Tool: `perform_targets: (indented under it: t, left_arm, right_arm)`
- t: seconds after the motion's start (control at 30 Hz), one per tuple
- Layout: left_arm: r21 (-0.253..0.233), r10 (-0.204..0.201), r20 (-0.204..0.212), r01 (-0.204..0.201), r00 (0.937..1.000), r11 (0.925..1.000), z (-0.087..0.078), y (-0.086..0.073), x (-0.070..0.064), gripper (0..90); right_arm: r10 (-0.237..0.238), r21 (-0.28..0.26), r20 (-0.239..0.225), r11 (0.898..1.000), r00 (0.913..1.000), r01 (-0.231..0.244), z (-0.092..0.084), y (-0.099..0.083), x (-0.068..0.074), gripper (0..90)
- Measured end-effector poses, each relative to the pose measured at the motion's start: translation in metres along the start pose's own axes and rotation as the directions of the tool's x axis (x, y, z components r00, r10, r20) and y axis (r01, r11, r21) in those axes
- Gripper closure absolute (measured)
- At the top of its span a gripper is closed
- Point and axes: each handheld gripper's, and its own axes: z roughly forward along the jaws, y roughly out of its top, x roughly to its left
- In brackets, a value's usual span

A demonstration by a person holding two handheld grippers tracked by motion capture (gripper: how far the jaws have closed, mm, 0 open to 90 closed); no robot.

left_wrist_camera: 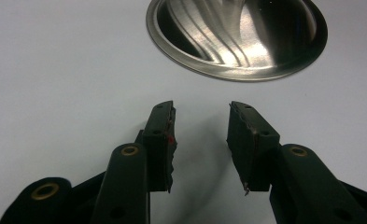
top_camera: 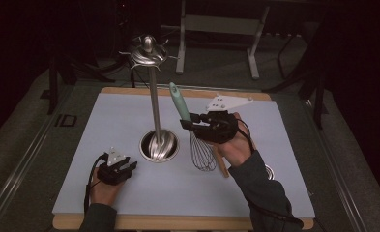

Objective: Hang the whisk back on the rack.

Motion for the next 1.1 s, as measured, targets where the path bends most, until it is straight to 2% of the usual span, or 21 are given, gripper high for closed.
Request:
perform_targets:
  t: [0.13,0.33,0.5,0.77,1.1]
  left_arm:
    - [0.001,0.002,0.001,-0.002,1.0,1.0,0.0,0.0,0.0,61.7]
    - [0.001,0.001,0.001,-0.001,1.0,1.0,0.0,0.0,0.0,61.9]
    - [-0.001,0.002,0.0,-0.002,1.0,1.0,0.0,0.0,0.0,61.9]
    - [0.0,0.002,0.001,-0.002,1.0,1.0,0.0,0.0,0.0,61.9]
    - [0.001,0.003,0.003,-0.003,1.0,1.0,0.0,0.0,0.0,61.9]
  right_arm:
    - [-0.003,-0.015,-0.002,1.0,1.0,0.003,-0.002,0.005,0.001,69.6]
    - [0.002,-0.072,-0.01,0.997,1.0,-0.003,-0.011,0.018,0.002,69.6]
    - [-0.017,-0.09,-0.012,0.996,0.9998,0.016,-0.014,0.026,0.005,69.6]
    - [-0.04,-0.086,-0.016,0.996,0.9991,0.038,-0.008,0.034,0.009,69.6]
    - [-0.04,-0.08,-0.026,0.996,0.9989,0.038,0.003,0.041,0.011,69.6]
